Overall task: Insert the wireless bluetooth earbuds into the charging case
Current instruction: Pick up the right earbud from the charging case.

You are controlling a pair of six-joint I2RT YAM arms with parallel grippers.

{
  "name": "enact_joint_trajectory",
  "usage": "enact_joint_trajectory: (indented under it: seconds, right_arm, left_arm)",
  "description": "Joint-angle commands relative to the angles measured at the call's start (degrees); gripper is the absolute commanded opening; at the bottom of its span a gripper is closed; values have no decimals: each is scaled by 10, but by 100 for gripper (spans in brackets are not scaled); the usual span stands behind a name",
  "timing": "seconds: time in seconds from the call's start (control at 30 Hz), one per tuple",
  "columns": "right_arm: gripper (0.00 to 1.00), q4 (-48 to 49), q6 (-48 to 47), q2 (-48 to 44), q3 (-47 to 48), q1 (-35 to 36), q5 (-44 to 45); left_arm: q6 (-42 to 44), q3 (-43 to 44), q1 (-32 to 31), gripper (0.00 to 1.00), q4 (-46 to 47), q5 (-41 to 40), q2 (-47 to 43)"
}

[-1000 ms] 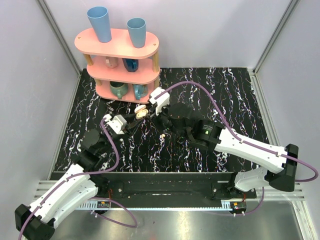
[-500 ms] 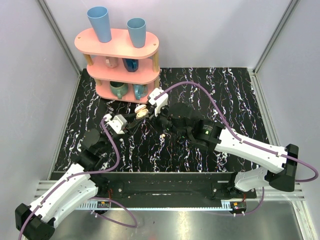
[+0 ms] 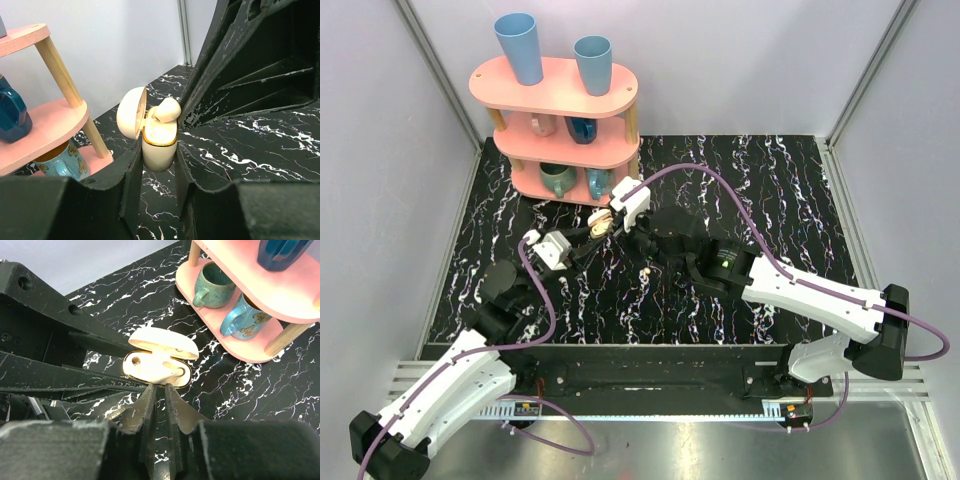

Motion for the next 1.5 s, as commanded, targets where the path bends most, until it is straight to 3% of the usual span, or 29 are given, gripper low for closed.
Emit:
enact_joint_trajectory:
  seconds: [0.0,0.57,0.73,0.97,1.0,1.13,1.47]
  right_arm:
    - [19,44,-18,-15,18,-3,15]
    - [20,50,-40,-24,15,-3,53]
    - [21,53,-37,-42,23,-3,-7]
    - [27,40,-33,-36,38,-3,-52]
    - [36,39,-32,-34,38,-3,-59]
    - [47,30,-35,-25,41,-3,-50]
    - [46,14,-42,10,63,-3,-48]
  left_arm:
    - [-5,1,1,0,34,11,-6]
    - [-1,2,1,0,30,4,-11]
    - [0,2,2,0,27,3,-6]
    - [6,5,1,0,20,0,-3]
    - [6,5,1,0,19,-1,-3]
    - [6,6,1,0,15,-3,-7]
    - [6,10,1,0,12,2,-10]
